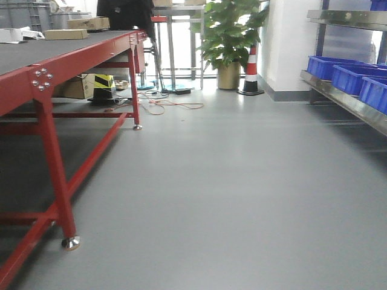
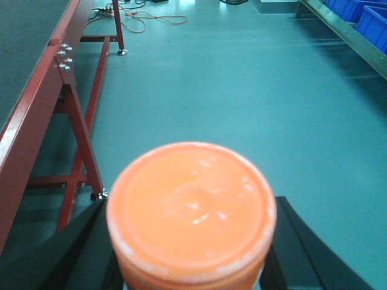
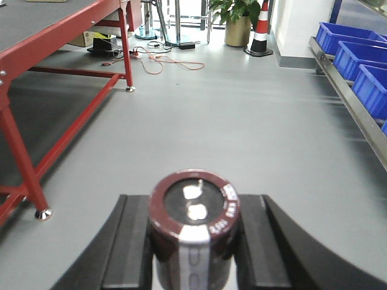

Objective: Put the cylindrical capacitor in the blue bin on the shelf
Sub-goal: 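Drive the base away from the table toward the blue-bin shelf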

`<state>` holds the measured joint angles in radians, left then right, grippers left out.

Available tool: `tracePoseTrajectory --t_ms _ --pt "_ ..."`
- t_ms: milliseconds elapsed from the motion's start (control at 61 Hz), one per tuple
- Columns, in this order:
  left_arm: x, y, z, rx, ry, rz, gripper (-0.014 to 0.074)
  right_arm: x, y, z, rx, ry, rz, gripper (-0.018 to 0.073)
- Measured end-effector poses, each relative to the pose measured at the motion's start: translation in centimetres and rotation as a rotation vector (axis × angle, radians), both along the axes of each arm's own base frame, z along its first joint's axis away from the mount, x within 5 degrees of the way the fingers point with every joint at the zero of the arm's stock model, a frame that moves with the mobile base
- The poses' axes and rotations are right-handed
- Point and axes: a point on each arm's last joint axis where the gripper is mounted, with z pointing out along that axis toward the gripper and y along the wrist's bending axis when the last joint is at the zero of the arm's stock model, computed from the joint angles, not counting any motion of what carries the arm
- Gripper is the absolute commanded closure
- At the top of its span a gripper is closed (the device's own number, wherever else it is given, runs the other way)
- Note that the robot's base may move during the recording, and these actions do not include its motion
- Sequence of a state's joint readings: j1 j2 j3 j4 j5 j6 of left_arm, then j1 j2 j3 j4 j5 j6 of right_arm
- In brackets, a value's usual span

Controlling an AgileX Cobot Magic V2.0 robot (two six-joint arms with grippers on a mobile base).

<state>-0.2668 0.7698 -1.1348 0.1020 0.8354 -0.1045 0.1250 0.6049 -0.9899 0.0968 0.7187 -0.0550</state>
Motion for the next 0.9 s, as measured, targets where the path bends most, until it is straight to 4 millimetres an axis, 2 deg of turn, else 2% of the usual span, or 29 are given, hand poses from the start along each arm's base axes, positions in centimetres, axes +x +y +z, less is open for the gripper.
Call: tracePoseTrajectory --t_ms 902 --pt "0.0 0.0 0.0 0.0 0.0 0.0 0.0707 0.0 0.0 0.0 0.0 0.0 0.0 0.0721"
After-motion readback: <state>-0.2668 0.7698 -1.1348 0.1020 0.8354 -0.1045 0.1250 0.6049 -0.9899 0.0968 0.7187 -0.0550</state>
